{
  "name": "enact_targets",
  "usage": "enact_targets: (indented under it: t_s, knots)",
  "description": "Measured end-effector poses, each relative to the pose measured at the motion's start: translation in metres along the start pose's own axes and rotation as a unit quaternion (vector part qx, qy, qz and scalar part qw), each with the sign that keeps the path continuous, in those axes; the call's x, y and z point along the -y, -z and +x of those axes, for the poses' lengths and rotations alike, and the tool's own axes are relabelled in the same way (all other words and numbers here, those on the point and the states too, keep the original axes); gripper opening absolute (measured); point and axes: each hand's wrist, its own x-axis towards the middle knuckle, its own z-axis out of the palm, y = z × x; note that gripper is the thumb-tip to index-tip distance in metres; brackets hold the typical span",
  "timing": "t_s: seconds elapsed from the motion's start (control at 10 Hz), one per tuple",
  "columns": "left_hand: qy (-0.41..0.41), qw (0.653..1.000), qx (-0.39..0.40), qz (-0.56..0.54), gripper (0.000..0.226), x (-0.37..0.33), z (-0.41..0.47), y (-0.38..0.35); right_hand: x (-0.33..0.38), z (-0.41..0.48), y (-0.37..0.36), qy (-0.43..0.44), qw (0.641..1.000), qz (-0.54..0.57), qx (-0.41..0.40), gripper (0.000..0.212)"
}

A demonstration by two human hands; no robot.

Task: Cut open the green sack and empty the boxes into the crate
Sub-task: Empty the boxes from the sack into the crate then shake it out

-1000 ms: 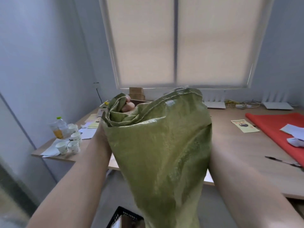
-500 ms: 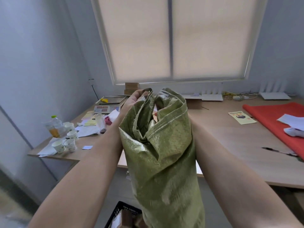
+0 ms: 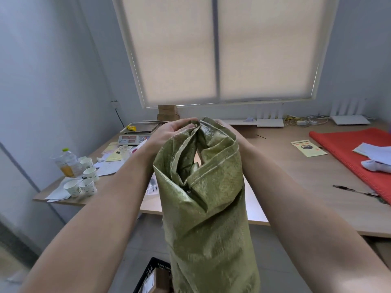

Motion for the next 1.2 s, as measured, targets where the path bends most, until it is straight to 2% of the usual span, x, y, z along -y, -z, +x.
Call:
enact_targets:
  t_s: [0.1,0.2,0.3,0.4,0.5,0.6,0.7,0.8,0.9,1.0,1.1,1.2]
  knots:
    - [0.016,1.000,0.010,0.006,0.020,-0.010,-0.007,-0.014,0.027,-0.029,-0.019,-0.058,0.998,0.025,-0.022,0.038]
    - [-0.007,0.997,-0.025,0.074,0.019,-0.004,-0.006,-0.009,0.018,-0.029,-0.014,-0.084,0.996,0.035,-0.014,0.034]
    - [-0.007,0.988,-0.077,0.131,0.011,-0.003,-0.010,-0.008,0.015,-0.020,-0.014,-0.064,0.997,0.041,-0.017,0.037]
    - [-0.024,0.984,-0.134,0.118,0.011,-0.004,-0.015,-0.007,0.014,-0.019,-0.015,-0.060,0.995,0.063,-0.051,0.038]
    - [-0.036,0.965,-0.239,0.099,0.023,-0.005,-0.013,0.005,0.010,-0.022,-0.010,-0.009,0.988,0.088,-0.129,0.020]
    - [-0.030,0.941,-0.323,0.096,0.028,-0.003,-0.010,0.022,0.007,-0.027,-0.006,0.033,0.981,0.088,-0.167,0.024]
    - [-0.015,0.925,-0.354,0.139,0.021,-0.002,-0.009,0.034,0.002,-0.034,0.003,0.123,0.986,0.007,-0.114,0.036]
    - [-0.015,0.922,-0.355,0.156,0.023,-0.002,-0.005,0.037,0.008,-0.040,0.002,0.178,0.965,-0.191,-0.006,0.066]
    - [-0.019,0.922,-0.357,0.151,0.014,-0.004,-0.005,0.034,0.021,-0.039,-0.002,0.097,0.926,-0.353,0.086,0.077]
    - [-0.030,0.918,-0.371,0.140,0.014,-0.002,-0.007,0.034,0.025,-0.037,-0.001,0.019,0.887,-0.441,0.133,0.072]
    - [-0.029,0.925,-0.359,0.126,0.016,0.000,-0.013,0.037,0.025,-0.031,0.000,0.011,0.854,-0.509,0.105,0.038]
    - [-0.037,0.928,-0.362,0.080,0.018,-0.004,-0.021,0.050,0.012,-0.022,0.010,0.085,0.938,-0.337,-0.009,0.005]
